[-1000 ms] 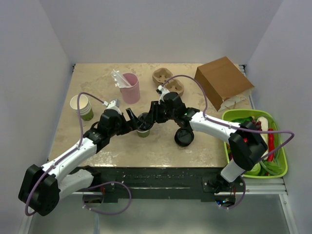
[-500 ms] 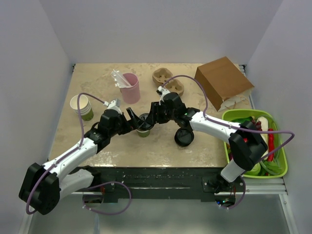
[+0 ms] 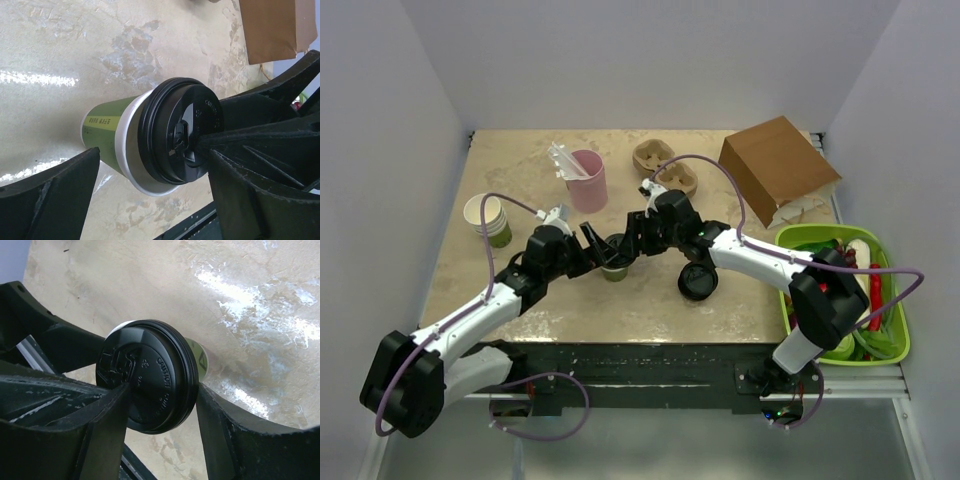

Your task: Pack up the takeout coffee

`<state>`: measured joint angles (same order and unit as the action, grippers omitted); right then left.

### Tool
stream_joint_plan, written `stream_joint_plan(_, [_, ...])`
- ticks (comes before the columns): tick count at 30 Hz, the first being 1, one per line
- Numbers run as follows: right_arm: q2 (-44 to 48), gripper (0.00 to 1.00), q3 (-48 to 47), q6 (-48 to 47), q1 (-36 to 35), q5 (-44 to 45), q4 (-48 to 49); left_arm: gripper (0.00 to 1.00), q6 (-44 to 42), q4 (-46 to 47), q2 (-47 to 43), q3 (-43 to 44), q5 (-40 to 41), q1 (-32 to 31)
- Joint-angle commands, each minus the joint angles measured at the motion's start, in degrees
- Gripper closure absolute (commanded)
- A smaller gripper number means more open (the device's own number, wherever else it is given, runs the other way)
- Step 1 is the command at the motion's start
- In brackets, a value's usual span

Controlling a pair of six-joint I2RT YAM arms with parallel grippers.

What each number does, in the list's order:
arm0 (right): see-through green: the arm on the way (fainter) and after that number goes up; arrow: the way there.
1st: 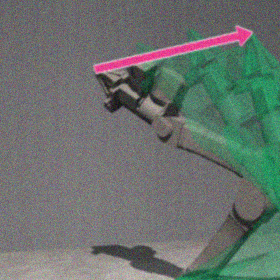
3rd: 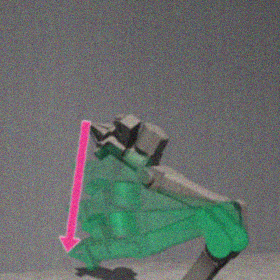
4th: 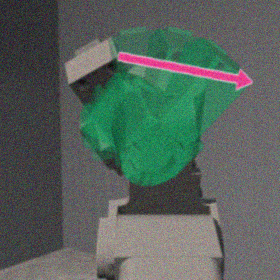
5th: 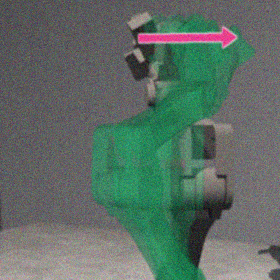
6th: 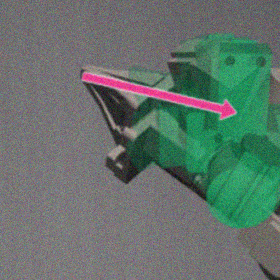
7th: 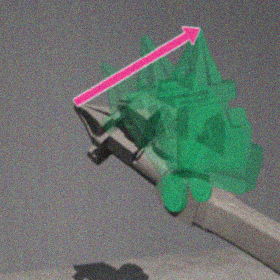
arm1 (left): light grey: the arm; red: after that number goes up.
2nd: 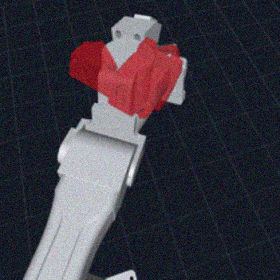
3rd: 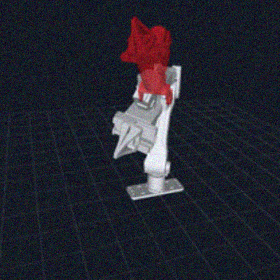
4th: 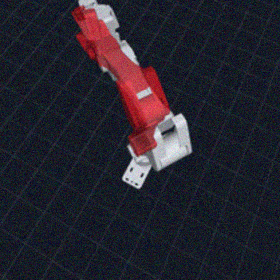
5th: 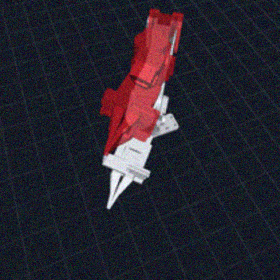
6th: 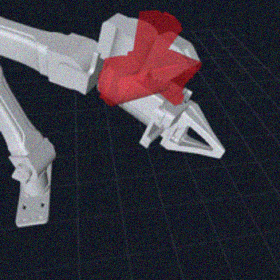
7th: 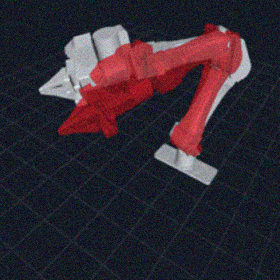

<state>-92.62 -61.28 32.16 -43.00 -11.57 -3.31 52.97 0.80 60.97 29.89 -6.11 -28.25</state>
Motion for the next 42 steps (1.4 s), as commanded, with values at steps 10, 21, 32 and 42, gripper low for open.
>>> stream_joint_plan(10, [-1.95,0.36,-4.55,-4.48,-1.73,-2.14,-1.43,0.29,0.73,0.34,-2.26,-0.97,2.42,0.21])
stream_joint_plan(21, [-2.48,0.32,-7.89,-8.43,-5.34,0.15,-4.6,0.43,-0.15,0.35,-2.26,-0.97,1.98,0.21])
stream_joint_plan(32, [-0.28,0.29,-7.98,-3.51,-5.34,6.48,-7.68,0.39,-0.41,-4.93,-4.1,0.52,5.93,0.21])
stream_joint_plan(42, [-0.1,0.32,-8.69,-2.98,-5.34,5.51,-8.73,0.37,-1.82,-3.52,-3.14,1.57,4.61,0.21])
